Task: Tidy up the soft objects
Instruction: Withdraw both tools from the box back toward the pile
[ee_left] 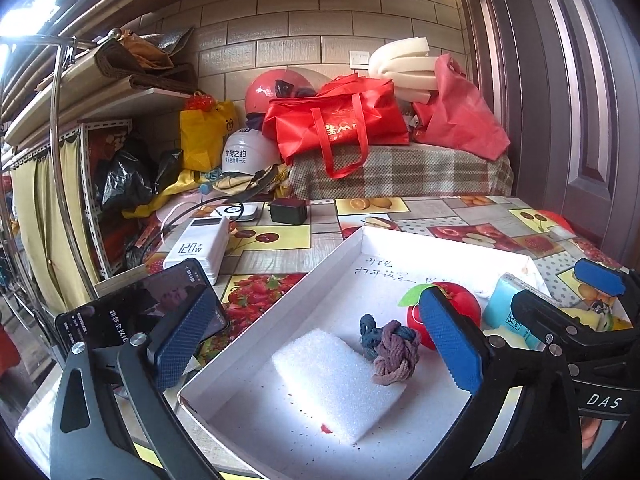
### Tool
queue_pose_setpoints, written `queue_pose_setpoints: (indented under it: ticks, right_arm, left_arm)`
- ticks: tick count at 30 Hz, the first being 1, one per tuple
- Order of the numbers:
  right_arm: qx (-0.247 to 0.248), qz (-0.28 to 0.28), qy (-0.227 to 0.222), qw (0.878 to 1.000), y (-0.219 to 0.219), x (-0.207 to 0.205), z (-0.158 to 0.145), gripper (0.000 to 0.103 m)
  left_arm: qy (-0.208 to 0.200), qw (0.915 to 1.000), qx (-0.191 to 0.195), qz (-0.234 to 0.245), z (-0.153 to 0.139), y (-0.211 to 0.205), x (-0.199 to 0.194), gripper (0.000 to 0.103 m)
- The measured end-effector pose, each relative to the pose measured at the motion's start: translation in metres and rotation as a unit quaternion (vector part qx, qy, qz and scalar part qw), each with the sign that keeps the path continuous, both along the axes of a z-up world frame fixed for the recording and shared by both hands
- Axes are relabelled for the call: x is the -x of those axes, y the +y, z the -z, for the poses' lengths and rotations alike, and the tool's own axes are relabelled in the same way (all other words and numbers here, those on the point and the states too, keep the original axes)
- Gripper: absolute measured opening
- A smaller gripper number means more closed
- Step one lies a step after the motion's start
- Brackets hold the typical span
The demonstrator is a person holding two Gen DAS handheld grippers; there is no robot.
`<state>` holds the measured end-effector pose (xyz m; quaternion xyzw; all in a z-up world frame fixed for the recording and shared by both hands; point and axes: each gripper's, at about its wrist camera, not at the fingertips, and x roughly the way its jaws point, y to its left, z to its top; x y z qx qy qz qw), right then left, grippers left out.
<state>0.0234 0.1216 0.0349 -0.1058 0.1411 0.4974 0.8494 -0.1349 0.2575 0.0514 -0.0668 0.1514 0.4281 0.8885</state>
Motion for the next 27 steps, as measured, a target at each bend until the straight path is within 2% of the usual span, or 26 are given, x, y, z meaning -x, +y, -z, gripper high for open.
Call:
queue_pose_setpoints:
  ticks: [8,27]
  right_arm:
    - [-0.036,0.011,-0.013,0.999,-0.014,0.004,-0.004,0.103]
    - [-0.046,0.01,-0.022,0.999,-0.028,0.01,-0.004,0.103]
  left_arm:
    - [-0.018,0.9998,-0.011,-0.001,-0.002,-0.006,0.008,0.103]
    - [-0.024,0.9995,-0.015,-0.013,-0.003,-0.008,0.012,0.103]
